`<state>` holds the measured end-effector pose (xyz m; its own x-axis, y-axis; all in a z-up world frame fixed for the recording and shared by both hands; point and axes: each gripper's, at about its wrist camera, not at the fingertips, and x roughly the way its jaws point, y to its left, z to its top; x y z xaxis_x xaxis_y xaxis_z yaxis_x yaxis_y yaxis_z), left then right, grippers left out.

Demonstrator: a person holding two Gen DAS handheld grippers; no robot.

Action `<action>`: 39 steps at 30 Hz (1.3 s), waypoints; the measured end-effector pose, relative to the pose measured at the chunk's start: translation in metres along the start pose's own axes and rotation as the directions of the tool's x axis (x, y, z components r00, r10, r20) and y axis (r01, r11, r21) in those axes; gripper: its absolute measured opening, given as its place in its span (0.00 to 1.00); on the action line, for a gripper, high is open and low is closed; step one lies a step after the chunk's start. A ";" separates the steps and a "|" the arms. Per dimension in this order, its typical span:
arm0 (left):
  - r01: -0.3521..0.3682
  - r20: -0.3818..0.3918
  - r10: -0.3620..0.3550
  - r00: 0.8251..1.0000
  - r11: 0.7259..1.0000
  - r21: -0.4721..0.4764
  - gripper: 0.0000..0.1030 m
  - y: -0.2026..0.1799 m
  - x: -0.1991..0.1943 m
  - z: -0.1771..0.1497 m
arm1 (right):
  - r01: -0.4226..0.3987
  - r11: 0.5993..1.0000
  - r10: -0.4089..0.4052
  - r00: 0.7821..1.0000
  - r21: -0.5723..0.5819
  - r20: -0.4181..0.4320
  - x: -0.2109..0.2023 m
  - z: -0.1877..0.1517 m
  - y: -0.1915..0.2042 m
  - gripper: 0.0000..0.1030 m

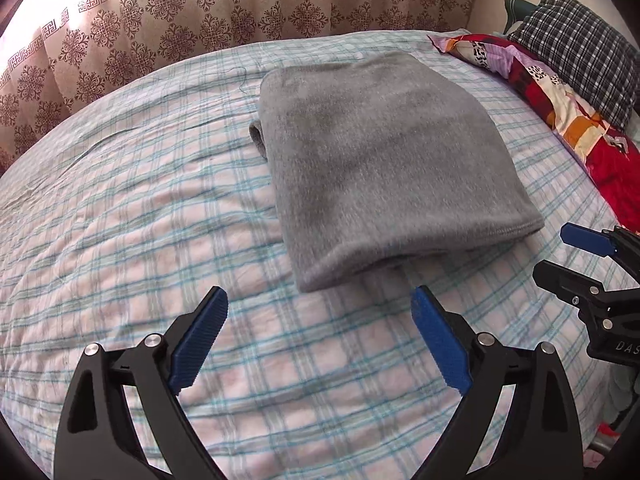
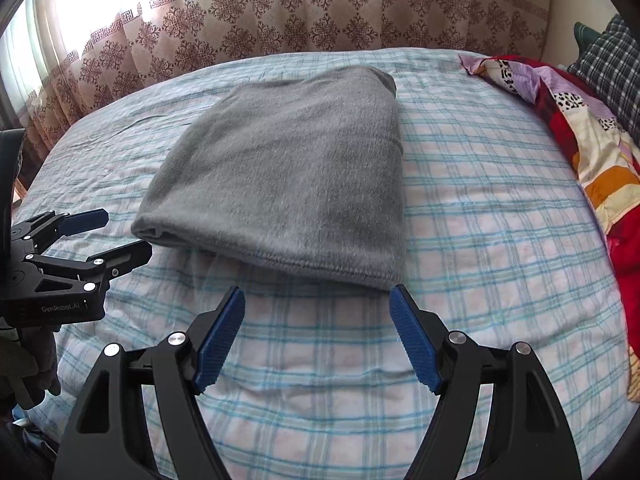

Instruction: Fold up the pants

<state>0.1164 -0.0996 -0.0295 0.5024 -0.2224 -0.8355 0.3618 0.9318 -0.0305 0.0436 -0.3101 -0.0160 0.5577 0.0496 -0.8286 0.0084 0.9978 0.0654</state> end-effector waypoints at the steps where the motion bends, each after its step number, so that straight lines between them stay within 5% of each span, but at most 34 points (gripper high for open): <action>1: -0.003 -0.010 0.003 1.000 1.000 -0.004 0.92 -0.001 0.001 -0.007 | 0.004 1.000 -0.004 1.000 0.000 -0.019 0.002 -0.007 0.001 0.72; 7: -0.072 -0.072 0.069 0.995 0.997 -0.032 0.92 -0.001 0.012 -0.036 | 0.032 0.999 -0.034 0.983 -0.014 -0.181 0.024 -0.039 0.009 0.73; 11: -0.101 -0.122 0.093 0.988 0.993 -0.067 0.92 0.002 0.020 -0.053 | 0.070 0.993 -0.086 0.980 -0.095 -0.178 0.020 -0.055 0.023 0.78; 21: -0.158 -0.052 0.158 0.986 0.987 0.011 0.92 -0.021 -0.001 -0.068 | 0.075 0.994 -0.088 0.984 -0.083 -0.155 0.013 -0.058 0.020 0.78; 28: -0.173 0.029 0.172 0.985 0.985 0.028 0.97 -0.030 -0.030 -0.053 | 0.097 0.995 -0.095 0.995 -0.029 0.042 -0.025 -0.039 0.012 0.84; 33: -0.159 0.039 0.157 0.987 0.986 0.055 0.97 -0.041 -0.045 -0.035 | 0.147 0.989 -0.148 0.970 0.019 0.191 -0.054 -0.029 0.001 0.89; 39: -0.192 0.078 0.187 0.979 0.980 0.059 0.97 -0.050 -0.067 -0.012 | 0.168 0.982 -0.183 0.953 0.082 0.243 -0.066 -0.018 -0.015 0.89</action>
<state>0.0551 -0.1275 0.0214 0.6206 -0.0656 -0.7813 0.3040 0.9387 0.1627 -0.0082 -0.3272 0.0278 0.7313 -0.1459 -0.6663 0.1696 0.9851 -0.0295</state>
